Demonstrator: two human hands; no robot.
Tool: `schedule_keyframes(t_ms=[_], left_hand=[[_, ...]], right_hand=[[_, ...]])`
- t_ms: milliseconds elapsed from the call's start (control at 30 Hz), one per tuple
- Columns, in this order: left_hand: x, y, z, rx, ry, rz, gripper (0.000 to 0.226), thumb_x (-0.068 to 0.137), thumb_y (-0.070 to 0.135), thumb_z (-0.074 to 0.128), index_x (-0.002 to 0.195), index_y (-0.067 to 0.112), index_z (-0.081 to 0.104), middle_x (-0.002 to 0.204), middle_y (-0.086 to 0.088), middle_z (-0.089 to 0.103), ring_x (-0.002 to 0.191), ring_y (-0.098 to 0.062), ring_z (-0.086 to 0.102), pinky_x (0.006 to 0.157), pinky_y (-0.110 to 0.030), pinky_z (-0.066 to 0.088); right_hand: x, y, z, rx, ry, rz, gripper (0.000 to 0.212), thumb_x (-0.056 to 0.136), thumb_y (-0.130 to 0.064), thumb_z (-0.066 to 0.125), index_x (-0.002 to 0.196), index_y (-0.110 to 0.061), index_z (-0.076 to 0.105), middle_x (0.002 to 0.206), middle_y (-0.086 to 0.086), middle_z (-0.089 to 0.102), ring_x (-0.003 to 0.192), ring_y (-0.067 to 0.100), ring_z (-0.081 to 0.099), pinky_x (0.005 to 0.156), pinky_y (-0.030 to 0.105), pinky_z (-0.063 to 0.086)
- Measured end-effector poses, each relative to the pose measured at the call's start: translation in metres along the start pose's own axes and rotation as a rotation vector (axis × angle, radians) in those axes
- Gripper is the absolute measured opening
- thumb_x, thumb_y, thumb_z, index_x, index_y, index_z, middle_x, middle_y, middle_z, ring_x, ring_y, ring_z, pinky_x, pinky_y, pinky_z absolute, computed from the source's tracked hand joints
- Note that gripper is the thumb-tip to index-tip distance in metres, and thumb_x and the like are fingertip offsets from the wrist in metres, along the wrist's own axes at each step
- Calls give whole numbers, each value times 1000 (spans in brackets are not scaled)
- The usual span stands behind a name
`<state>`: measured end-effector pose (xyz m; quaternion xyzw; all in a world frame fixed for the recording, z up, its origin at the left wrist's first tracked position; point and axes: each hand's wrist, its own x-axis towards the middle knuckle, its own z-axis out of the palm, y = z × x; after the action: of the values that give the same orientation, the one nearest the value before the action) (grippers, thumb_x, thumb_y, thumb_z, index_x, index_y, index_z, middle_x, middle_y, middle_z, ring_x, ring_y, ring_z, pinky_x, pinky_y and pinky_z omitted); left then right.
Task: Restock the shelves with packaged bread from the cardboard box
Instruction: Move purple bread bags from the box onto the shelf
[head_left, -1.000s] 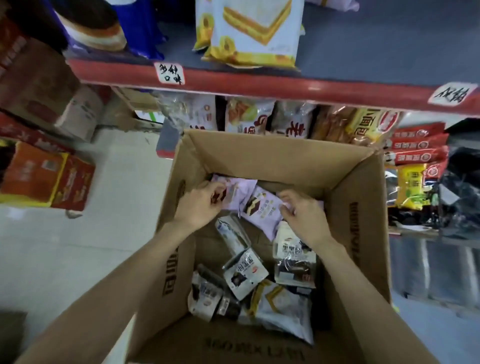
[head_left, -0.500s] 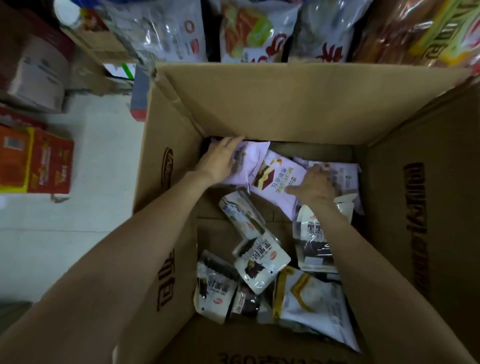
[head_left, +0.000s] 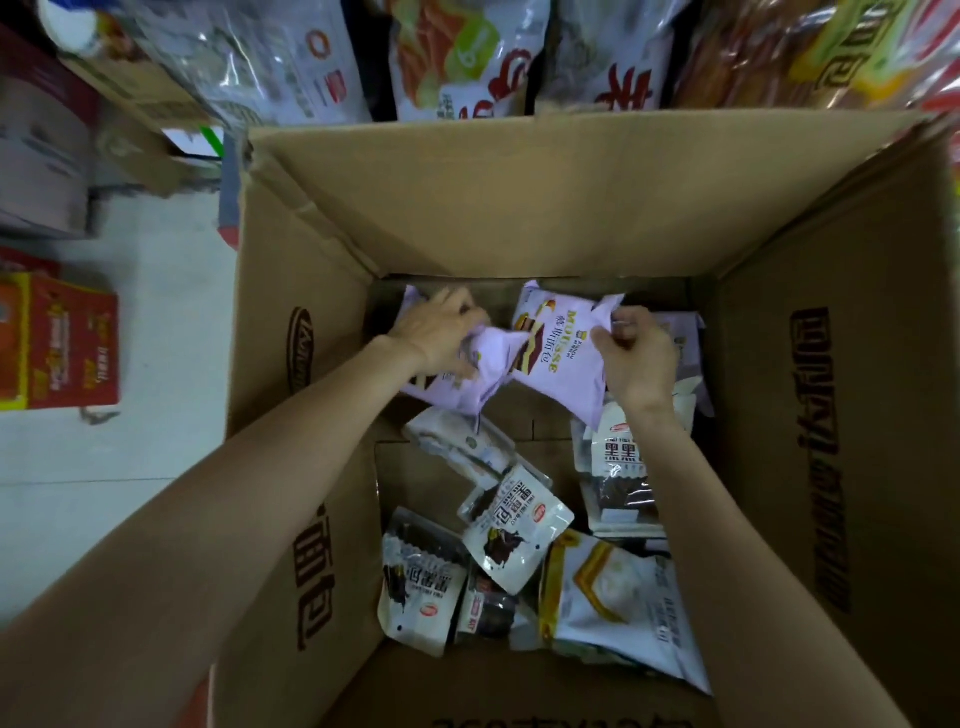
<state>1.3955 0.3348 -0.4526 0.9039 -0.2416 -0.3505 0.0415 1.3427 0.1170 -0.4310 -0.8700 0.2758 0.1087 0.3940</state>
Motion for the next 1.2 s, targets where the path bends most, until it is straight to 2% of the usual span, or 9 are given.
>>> schedule_keyframes(t_ms=[100, 233, 333, 533, 733, 867, 967, 1100, 1200], left_hand=[[2, 11, 4, 102, -4, 81, 57, 74, 37, 73, 120, 15, 47, 131, -6, 41, 118, -24, 38, 86, -35, 32], [-6, 18, -8, 89, 42, 11, 37, 88, 36, 61, 110, 13, 44, 106, -10, 61, 97, -30, 56, 67, -33, 32], [-21, 15, -23, 62, 222, 5, 25, 93, 36, 54, 102, 14, 47, 96, -7, 63, 90, -31, 58, 64, -32, 32], [-78, 19, -48, -304, 630, 86, 21, 87, 37, 57, 81, 17, 51, 82, 3, 51, 72, -24, 56, 57, -34, 43], [-152, 63, -104, -760, 904, -11, 29, 93, 25, 59, 73, 9, 45, 69, 7, 49, 62, -5, 48, 59, -24, 35], [-188, 91, -140, -885, 952, -64, 27, 91, 18, 62, 71, 5, 51, 67, 19, 63, 62, -2, 60, 58, -13, 40], [-211, 106, -170, -965, 1009, -63, 23, 90, 17, 63, 69, 18, 54, 66, 11, 66, 62, -7, 63, 59, -16, 45], [-232, 124, -209, -1141, 1134, -105, 24, 90, 15, 62, 75, -2, 55, 70, -6, 67, 56, -5, 58, 51, -17, 43], [-235, 139, -229, -1145, 1192, -136, 23, 90, 15, 62, 75, -1, 56, 63, 10, 65, 54, -1, 57, 52, -14, 41]], right_hand=[[-12, 10, 0, -33, -38, -59, 22, 95, -22, 51, 114, -11, 47, 102, 10, 65, 94, 30, 61, 71, 36, 46], [-19, 6, -10, -49, -18, -86, 20, 98, -22, 45, 115, -12, 43, 105, 13, 64, 94, 35, 61, 73, 45, 50], [-30, -1, -31, -93, 55, -155, 20, 98, -22, 45, 115, -12, 44, 105, 12, 65, 93, 38, 61, 69, 41, 46], [-72, -20, -107, -73, 204, -381, 19, 93, -11, 53, 111, -9, 58, 90, 14, 70, 78, 36, 65, 64, 40, 46], [-108, -75, -201, 98, 295, -514, 20, 93, -14, 56, 107, -5, 68, 78, -2, 60, 71, -8, 54, 60, 2, 35], [-125, -117, -256, 17, 314, -683, 23, 93, -14, 54, 109, -4, 68, 78, 10, 65, 69, 3, 49, 57, 16, 29], [-130, -154, -295, -20, 355, -780, 22, 94, -13, 52, 106, -6, 68, 79, 15, 67, 67, 16, 51, 59, 24, 27], [-120, -207, -336, 86, 427, -879, 23, 95, -16, 49, 104, -5, 67, 94, 11, 70, 83, 17, 58, 74, 27, 39], [-91, -246, -351, 146, 499, -946, 26, 96, -20, 46, 105, -8, 67, 97, 7, 70, 85, 11, 58, 78, 28, 41]])
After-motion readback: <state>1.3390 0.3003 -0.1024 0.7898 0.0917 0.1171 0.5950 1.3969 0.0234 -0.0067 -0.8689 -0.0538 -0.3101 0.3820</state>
